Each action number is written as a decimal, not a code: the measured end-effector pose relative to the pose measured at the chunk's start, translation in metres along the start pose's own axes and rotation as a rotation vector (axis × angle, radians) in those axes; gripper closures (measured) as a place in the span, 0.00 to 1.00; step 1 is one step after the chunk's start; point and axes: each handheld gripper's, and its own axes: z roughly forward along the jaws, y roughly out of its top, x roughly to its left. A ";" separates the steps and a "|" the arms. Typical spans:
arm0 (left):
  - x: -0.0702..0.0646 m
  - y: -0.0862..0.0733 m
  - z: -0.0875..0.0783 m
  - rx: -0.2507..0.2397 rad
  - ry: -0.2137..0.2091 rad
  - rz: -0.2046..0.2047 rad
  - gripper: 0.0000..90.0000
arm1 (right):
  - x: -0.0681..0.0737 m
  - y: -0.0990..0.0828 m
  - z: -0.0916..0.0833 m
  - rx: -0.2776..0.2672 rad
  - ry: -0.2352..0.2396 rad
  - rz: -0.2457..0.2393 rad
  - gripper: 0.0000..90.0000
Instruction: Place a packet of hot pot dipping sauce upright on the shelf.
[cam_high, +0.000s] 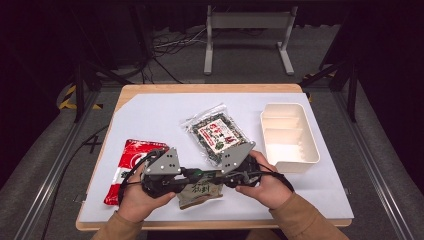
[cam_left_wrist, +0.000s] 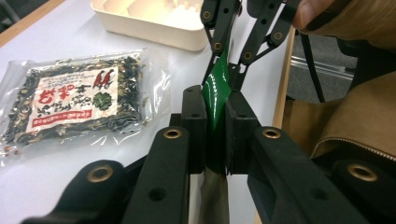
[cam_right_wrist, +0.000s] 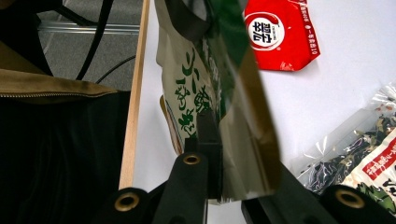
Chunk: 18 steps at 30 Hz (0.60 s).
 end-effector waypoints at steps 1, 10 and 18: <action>0.001 0.000 -0.001 -0.008 0.001 -0.005 0.86 | 0.000 0.000 -0.001 0.001 -0.001 -0.001 1.00; 0.010 -0.005 -0.011 -0.137 0.002 -0.082 0.46 | -0.003 -0.005 -0.014 -0.006 0.006 0.043 1.00; 0.015 -0.009 -0.021 -0.178 0.021 -0.092 0.37 | -0.011 -0.011 -0.035 -0.008 -0.028 0.067 1.00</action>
